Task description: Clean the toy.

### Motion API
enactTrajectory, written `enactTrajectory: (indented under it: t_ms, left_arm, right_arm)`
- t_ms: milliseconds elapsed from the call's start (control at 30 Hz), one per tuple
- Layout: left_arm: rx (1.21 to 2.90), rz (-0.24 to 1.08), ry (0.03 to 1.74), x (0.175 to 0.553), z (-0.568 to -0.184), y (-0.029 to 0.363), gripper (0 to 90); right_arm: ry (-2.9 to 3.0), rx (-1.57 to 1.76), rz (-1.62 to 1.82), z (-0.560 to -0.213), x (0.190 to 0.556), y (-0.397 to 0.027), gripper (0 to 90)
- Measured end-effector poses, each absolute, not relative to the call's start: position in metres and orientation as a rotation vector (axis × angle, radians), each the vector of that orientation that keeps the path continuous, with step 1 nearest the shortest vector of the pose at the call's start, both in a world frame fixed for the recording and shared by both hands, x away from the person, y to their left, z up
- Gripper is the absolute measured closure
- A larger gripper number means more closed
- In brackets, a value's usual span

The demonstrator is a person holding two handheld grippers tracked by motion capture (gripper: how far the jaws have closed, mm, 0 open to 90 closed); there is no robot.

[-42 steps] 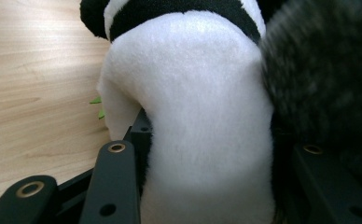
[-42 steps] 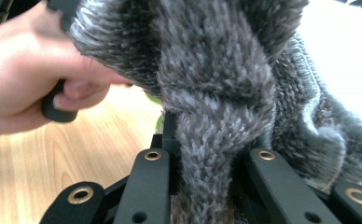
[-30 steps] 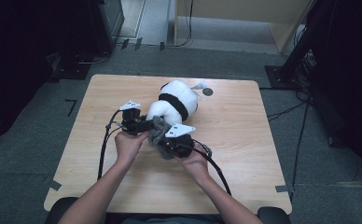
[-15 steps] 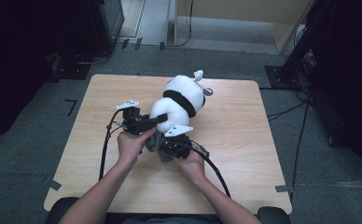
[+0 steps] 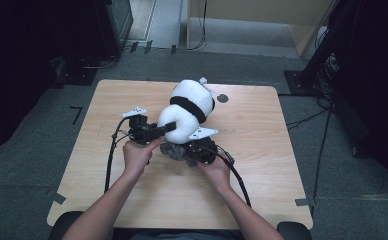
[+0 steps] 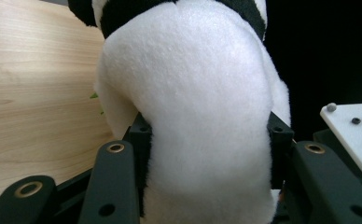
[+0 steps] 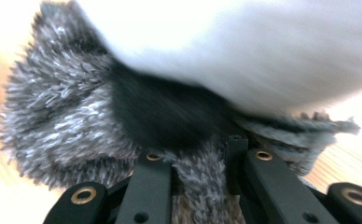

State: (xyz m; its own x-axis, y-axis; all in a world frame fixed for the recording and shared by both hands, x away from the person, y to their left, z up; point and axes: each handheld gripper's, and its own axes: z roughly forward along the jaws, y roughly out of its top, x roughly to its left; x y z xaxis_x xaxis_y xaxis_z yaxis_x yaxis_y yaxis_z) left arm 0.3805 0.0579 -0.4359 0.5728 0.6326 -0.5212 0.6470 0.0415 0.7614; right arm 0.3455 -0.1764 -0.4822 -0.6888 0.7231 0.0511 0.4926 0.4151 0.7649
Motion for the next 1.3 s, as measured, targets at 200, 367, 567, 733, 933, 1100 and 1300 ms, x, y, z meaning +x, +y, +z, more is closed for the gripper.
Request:
enactTrajectory:
  t_ms: [200, 367, 567, 733, 933, 1100, 1300]
  left_arm:
    - [1.646, 0.003, 1.095, 0.381, -0.437, 0.061, 52.7]
    - [1.644, 0.017, 1.097, 0.381, -0.437, 0.063, 52.6]
    - [1.651, 0.02, 1.109, 0.382, -0.439, 0.065, 52.6]
    - [1.653, 0.029, 1.124, 0.383, -0.439, 0.068, 52.6]
    - [1.656, 0.023, 1.126, 0.383, -0.441, 0.067, 52.5]
    - [1.676, 0.027, 1.127, 0.383, -0.443, 0.064, 52.4]
    - [1.704, 0.017, 1.106, 0.379, -0.446, 0.052, 52.3]
  right_arm:
    - [2.359, 1.153, 1.144, -0.478, 0.352, -0.195, 79.1]
    - [2.32, 1.258, 1.186, -0.476, 0.358, -0.21, 79.3]
    - [2.256, 1.343, 1.221, -0.468, 0.363, -0.23, 79.3]
    - [2.195, 1.432, 1.28, -0.465, 0.368, -0.25, 79.3]
    - [2.135, 1.454, 1.341, -0.457, 0.368, -0.26, 79.4]
    - [2.05, 1.482, 1.422, -0.44, 0.368, -0.28, 79.4]
    - [2.091, 1.432, 1.478, -0.434, 0.364, -0.267, 79.4]
